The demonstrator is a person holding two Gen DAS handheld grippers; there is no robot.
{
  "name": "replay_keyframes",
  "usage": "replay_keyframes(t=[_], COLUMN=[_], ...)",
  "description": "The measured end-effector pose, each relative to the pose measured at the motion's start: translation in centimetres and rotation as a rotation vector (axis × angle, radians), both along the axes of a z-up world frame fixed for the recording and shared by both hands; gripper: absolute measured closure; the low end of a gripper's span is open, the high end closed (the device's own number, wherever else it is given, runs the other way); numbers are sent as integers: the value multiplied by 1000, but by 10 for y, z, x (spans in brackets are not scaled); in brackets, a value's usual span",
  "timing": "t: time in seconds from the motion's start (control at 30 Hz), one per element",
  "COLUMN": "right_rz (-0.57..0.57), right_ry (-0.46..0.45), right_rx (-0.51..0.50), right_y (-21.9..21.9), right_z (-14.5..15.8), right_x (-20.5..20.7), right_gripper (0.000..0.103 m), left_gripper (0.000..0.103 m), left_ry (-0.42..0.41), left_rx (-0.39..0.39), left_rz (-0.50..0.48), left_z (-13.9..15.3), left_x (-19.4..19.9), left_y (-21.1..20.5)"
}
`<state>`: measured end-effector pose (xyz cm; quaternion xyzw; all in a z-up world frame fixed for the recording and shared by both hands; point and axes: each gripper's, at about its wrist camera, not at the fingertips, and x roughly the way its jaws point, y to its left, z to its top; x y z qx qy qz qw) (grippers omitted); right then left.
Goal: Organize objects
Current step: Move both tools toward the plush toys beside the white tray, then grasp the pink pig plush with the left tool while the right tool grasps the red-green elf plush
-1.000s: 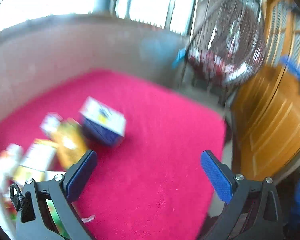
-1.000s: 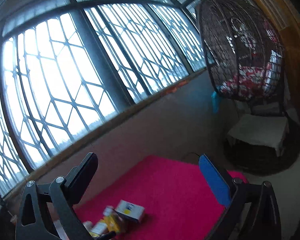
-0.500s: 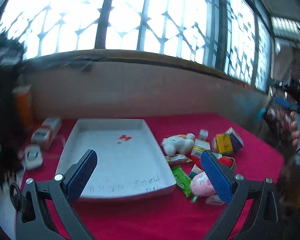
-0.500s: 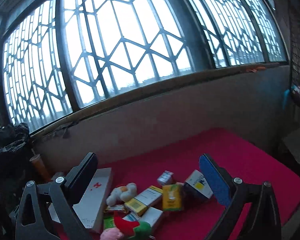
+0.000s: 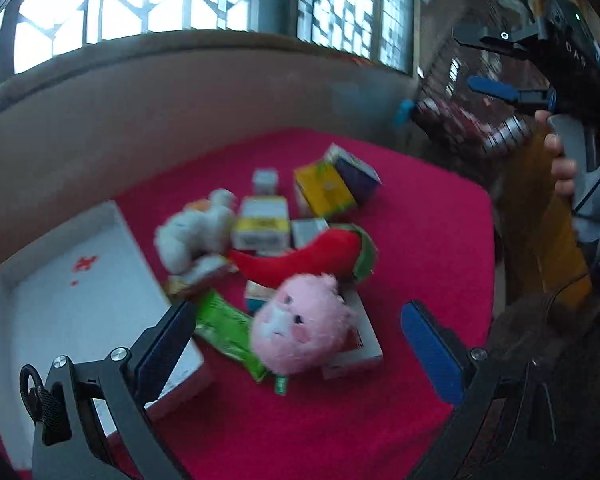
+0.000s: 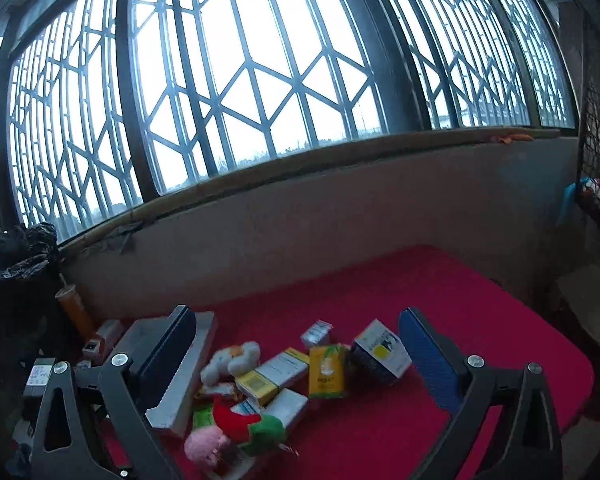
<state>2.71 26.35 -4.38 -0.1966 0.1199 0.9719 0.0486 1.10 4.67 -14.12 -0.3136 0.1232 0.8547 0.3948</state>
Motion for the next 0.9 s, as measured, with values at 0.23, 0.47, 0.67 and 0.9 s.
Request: replay_keyframes(t=[0.23, 0.47, 0.67, 0.9], right_rz=[-127, 78, 281, 405], right_ry=[28, -198, -267, -317], right_rx=[-73, -59, -1, -21], right_y=[45, 16, -18, -39], right_z=[-13, -61, -75, -105], right_x=[38, -20, -66, -91], right_gripper=[0, 0, 0, 3], left_gripper=[4, 24, 24, 24], left_ry=[-77, -157, -149, -150], left_rx=[-40, -39, 16, -39], left_rz=[-121, -45, -3, -34], left_z=[-19, -35, -25, -30], left_x=[-23, -39, -37, -38], left_y=[21, 21, 9, 19])
